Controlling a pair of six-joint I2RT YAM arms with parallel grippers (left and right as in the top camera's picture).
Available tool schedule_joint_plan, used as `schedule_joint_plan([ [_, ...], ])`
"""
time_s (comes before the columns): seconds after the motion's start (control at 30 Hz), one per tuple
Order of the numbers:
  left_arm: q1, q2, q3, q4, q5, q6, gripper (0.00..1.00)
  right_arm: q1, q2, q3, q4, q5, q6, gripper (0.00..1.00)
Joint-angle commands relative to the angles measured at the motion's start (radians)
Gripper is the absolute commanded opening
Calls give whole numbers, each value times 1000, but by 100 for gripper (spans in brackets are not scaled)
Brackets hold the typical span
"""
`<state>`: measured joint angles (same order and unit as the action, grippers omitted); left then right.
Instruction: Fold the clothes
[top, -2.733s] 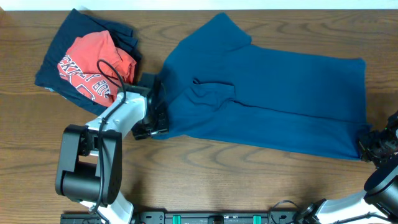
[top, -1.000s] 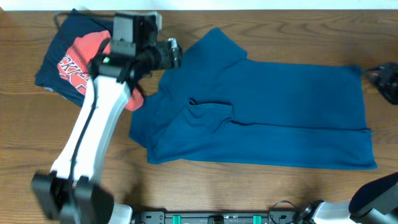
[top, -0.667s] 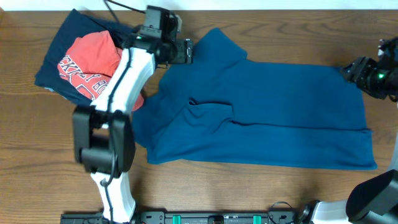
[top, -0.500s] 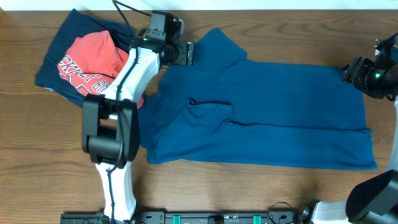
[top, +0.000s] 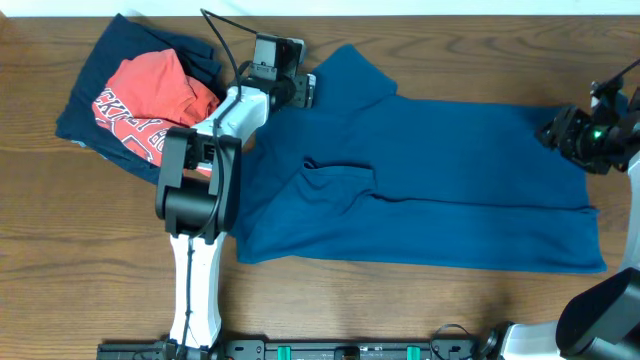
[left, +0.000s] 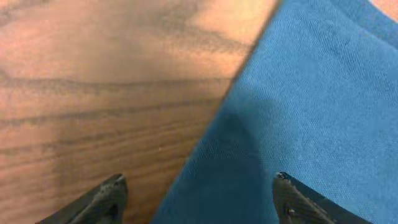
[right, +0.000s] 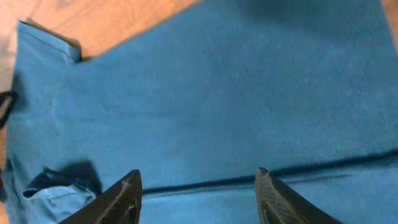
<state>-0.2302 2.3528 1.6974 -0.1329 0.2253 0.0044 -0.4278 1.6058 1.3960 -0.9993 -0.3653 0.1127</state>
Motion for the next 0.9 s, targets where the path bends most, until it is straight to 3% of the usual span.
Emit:
schedule_joint_plan([
  [0.0,0,30,20,5,-5,10,71,6,5,-23,-8,2,5,56],
  [0.17,-6,38,19,-11,113,10,49,6,5,-24,-37,-1,25,54],
  [0.37,-18,38,19,-23,224,10,31,6,5,-24,-43,-1,29,51],
  [0.53,-21,37,19,-34,258,10,6,6,5,-24,-50,-1,29,51],
  [0.87,-6,-74,20,-79,253,12,6,6,5,-24,-68,-1,28,51],
])
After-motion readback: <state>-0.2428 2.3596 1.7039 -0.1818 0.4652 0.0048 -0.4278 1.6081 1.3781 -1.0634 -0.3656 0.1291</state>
